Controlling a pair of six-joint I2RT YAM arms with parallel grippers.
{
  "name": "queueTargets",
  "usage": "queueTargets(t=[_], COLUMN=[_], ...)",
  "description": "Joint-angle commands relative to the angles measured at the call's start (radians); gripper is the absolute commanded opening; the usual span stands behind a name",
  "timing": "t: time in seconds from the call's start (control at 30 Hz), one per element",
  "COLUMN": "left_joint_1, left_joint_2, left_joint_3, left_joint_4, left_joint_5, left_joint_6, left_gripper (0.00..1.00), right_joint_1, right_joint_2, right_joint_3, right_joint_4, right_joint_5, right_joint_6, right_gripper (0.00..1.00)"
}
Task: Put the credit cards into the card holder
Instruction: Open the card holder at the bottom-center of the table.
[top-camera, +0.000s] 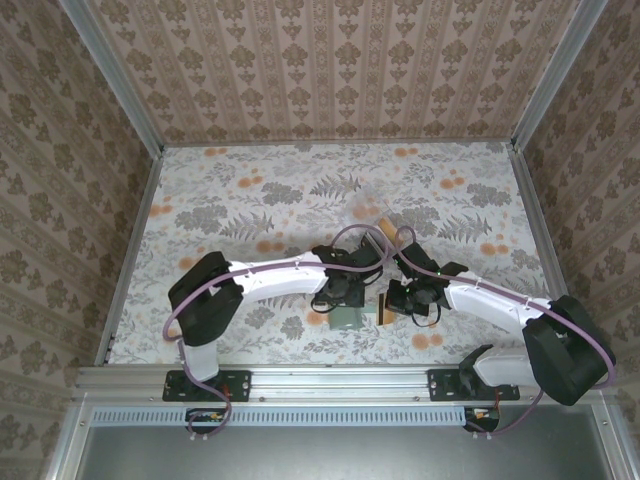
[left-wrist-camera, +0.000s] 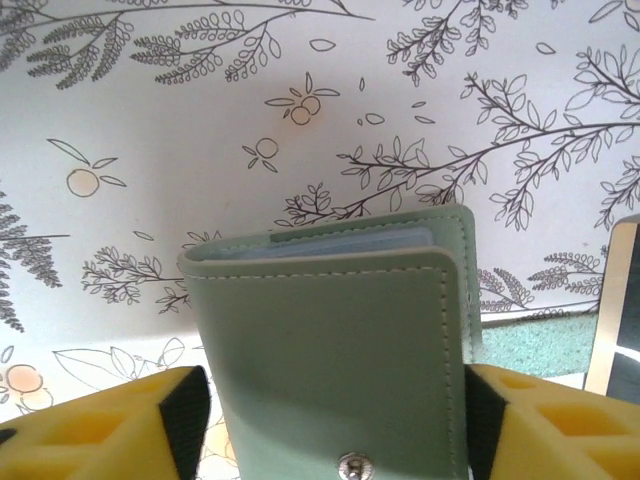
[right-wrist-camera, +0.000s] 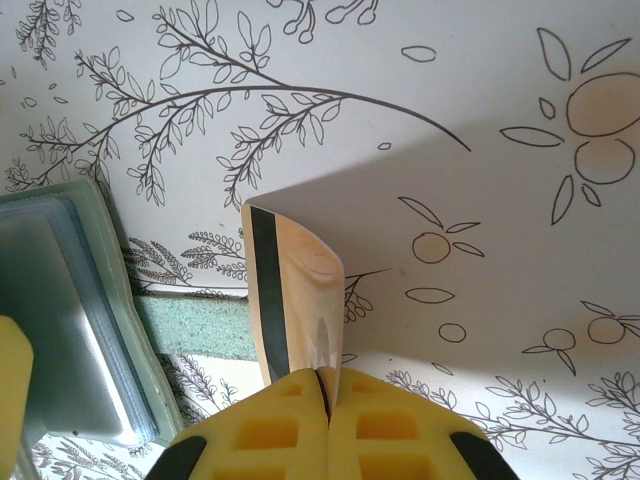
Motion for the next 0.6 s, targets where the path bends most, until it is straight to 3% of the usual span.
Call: queueTargets(t=[0.0, 0.27, 0.47, 0.57], left_joint_1=[-0.008, -0.005, 0.019, 0.031], left_joint_2=[-0.048, -0.172, -0.259, -0.315], left_joint_3=[-0.029, -0.135, -0.231, -0.286], left_joint_4=[-0.015, 0.044, 0.125, 0.159], left_joint_5=[-0.029, -0.061, -0.047, -0.048], left_joint_6=[-0.015, -0.039, -0.04, -0.036], left_gripper=[0.57, 0.17, 0.02, 0.0], right_joint_1=[-0.003, -0.003, -0.003, -0.003], right_joint_2=[0.046, 0.045, 0.053, 0.044], right_joint_3=[-0.032, -0.01, 0.026, 0.053], right_joint_4=[-0.121, -0.138, -0.15, -0.167], right_joint_5=[0.116, 0.123, 0.115, 0.109], right_joint_6=[0.013, 0.01, 0.004, -0.001], right_gripper=[0.0, 0.0, 0.0, 0.0])
